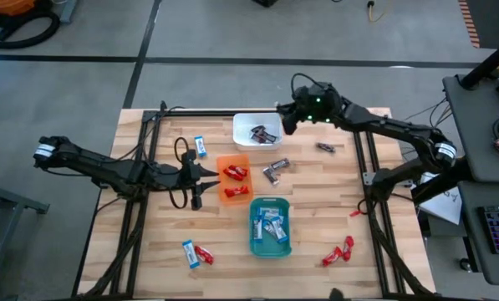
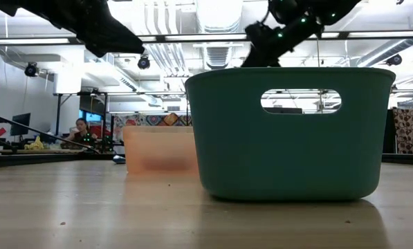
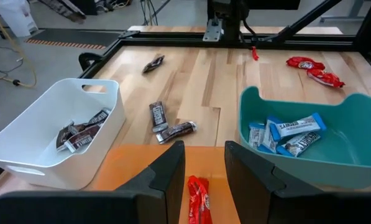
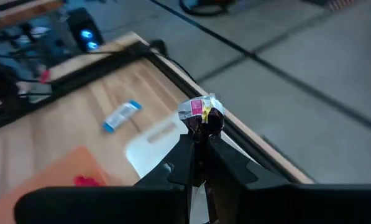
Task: Sort candy
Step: Put the brown chocolate bar into the white bin
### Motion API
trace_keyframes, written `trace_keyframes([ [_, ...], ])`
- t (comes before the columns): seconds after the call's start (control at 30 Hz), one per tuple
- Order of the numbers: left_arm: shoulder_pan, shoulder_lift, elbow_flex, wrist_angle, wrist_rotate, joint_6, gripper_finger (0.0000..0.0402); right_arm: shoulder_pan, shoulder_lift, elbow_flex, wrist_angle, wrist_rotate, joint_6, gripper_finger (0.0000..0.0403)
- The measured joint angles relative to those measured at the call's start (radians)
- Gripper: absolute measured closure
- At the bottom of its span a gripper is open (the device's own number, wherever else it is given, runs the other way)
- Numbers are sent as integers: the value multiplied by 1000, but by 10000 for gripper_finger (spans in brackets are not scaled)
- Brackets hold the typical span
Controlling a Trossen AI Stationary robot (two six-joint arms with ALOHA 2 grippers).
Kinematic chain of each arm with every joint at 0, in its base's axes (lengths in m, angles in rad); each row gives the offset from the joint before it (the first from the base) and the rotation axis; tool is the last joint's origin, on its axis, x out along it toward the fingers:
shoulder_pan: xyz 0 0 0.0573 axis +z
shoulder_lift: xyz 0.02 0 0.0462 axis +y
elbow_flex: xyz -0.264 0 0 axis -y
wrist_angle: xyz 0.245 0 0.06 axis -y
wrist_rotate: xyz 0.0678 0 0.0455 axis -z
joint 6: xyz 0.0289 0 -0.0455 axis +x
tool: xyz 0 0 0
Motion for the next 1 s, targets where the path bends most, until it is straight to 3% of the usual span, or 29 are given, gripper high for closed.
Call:
trace_keyframes([
  [0.23, 0, 0, 0, -8, 0, -28, 304, 57, 116, -1, 195, 0, -63, 369],
  [0.73, 0, -1, 0, -52, 1, -78, 304, 57, 285, -2, 231, 1, -36, 368],
  [1.0, 0, -1, 1, -53, 0, -78, 304, 57, 302, -2, 231, 12, -25, 306],
])
